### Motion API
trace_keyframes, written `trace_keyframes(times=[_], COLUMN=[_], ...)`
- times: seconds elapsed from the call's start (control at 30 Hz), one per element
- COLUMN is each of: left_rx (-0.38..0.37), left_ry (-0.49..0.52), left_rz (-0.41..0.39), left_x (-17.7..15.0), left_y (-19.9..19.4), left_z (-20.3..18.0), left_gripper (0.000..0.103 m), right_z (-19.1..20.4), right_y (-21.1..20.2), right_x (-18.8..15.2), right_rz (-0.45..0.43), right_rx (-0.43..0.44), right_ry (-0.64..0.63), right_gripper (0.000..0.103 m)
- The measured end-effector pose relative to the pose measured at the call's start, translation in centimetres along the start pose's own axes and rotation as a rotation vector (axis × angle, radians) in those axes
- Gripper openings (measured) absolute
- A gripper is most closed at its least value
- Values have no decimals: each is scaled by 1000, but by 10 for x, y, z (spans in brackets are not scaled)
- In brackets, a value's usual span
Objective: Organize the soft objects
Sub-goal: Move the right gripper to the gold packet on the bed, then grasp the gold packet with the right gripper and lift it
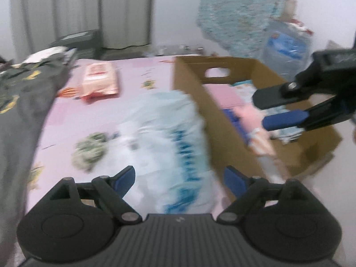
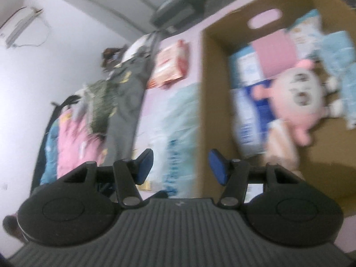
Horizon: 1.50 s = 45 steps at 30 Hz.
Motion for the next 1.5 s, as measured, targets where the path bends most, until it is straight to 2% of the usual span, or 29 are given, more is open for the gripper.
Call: trace_keyframes(times=[0.3, 0.5, 0.7, 0.83, 0.97, 1.1, 1.23, 1.33, 1.43, 1.47, 1.5], left_rx=[155, 206, 189, 169, 154, 133, 86, 74, 75, 65, 52], left_ry=[-22, -31, -109, -157, -155, -126, -139, -124, -96, -103, -114], left_rz=[17, 10, 31, 61, 56, 76, 99, 101, 101, 96, 98], left_x=[-18, -40, -79, -91, -88, -83, -82, -81, -80, -79, -79], left_y=[-4, -7, -3, 7, 17, 36, 52, 60, 63, 63, 63], left_z=[54, 80, 116, 137, 147, 149, 151, 149, 144, 144, 145], left_gripper=[91, 92, 91, 84, 82, 82, 80, 77, 69, 63, 61], right_z=[54, 69, 83, 89, 91, 86, 80, 76, 72, 71, 71], right_y=[61, 96, 132, 165, 204, 240, 262, 274, 281, 283, 284], right_x=[-18, -35, -62, -81, -93, -99, -100, -102, -102, -103, -102], right_rz=[89, 124, 126, 148, 178, 213, 221, 230, 245, 245, 240], right_rx=[105, 107, 85, 72, 31, -52, -130, -151, -158, -158, -157], right_ry=[-33, -30, -66, -87, -76, -55, -34, -22, -7, -3, -4], right_gripper=[55, 55, 55, 49, 45, 43, 41, 39, 37, 37, 37])
Point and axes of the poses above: each gripper's, at about its wrist camera, not at the fingertips, and y roughly the way its jaws point, z to its left, x to its top, the point moved 3 cm from there along y, roughly the way its jaws point, and after that the axes turned 5 degrees about x, right-handed, at the moved point
